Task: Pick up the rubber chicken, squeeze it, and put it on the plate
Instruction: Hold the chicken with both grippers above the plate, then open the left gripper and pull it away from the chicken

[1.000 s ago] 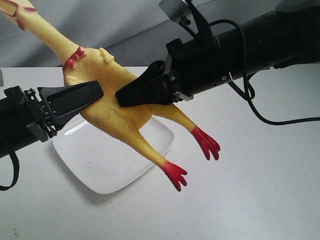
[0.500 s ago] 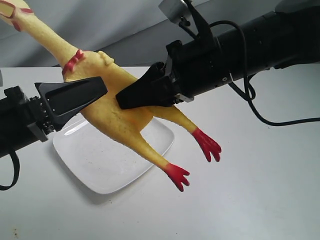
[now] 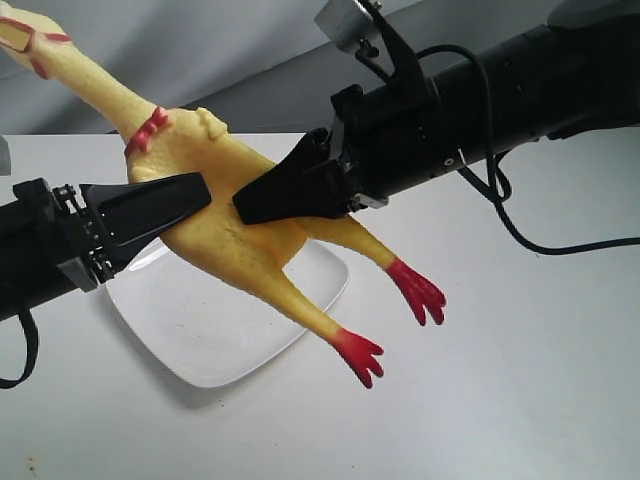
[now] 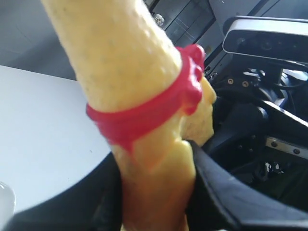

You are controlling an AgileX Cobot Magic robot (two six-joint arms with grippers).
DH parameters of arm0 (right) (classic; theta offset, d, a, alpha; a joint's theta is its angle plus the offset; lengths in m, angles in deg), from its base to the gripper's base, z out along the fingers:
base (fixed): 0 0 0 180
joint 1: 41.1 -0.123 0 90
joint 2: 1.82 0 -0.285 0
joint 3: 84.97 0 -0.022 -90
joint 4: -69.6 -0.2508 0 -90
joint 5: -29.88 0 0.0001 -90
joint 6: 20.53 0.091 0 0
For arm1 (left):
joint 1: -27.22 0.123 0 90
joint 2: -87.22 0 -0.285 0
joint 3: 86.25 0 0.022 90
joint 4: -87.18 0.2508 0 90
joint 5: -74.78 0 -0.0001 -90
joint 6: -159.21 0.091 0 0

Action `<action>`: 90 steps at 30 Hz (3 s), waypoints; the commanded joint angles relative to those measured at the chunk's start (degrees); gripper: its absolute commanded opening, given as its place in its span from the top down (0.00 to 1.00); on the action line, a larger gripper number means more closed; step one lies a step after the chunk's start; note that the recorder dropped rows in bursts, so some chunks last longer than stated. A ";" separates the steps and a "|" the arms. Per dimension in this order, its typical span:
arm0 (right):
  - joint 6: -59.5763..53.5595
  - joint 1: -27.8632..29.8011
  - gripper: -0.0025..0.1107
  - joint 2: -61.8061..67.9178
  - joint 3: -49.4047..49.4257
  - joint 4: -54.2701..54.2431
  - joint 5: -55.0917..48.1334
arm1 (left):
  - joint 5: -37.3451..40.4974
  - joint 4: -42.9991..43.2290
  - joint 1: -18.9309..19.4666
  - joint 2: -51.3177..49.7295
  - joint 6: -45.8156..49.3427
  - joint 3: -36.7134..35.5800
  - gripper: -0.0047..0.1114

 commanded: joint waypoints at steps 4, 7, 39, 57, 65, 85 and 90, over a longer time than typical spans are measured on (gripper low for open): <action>-0.38 -0.10 0.98 -0.62 -0.37 -1.82 -0.31 | 0.11 1.15 0.17 -0.20 1.17 0.21 0.75; -0.38 -0.10 0.98 -0.62 -0.37 -1.82 -0.31 | 0.29 1.15 0.17 -0.20 1.17 0.21 0.22; -0.38 -0.10 0.98 -0.62 -0.37 -1.82 0.51 | 0.29 1.58 0.17 -0.20 1.34 0.21 0.64; -0.38 -0.10 0.98 -0.62 -0.37 -1.82 0.51 | 0.29 1.62 0.17 -0.20 1.15 0.21 0.49; -0.38 -0.10 0.98 -0.62 -0.37 -1.82 0.51 | 0.29 3.24 0.17 -0.20 1.42 0.21 0.95; -0.38 -0.10 0.98 -0.62 -0.37 -1.82 1.31 | 0.29 4.57 0.17 0.19 1.11 0.21 0.11; 0.01 0.80 0.98 -0.62 -1.58 1.35 5.72 | 0.29 10.74 0.17 2.96 -2.70 0.11 0.21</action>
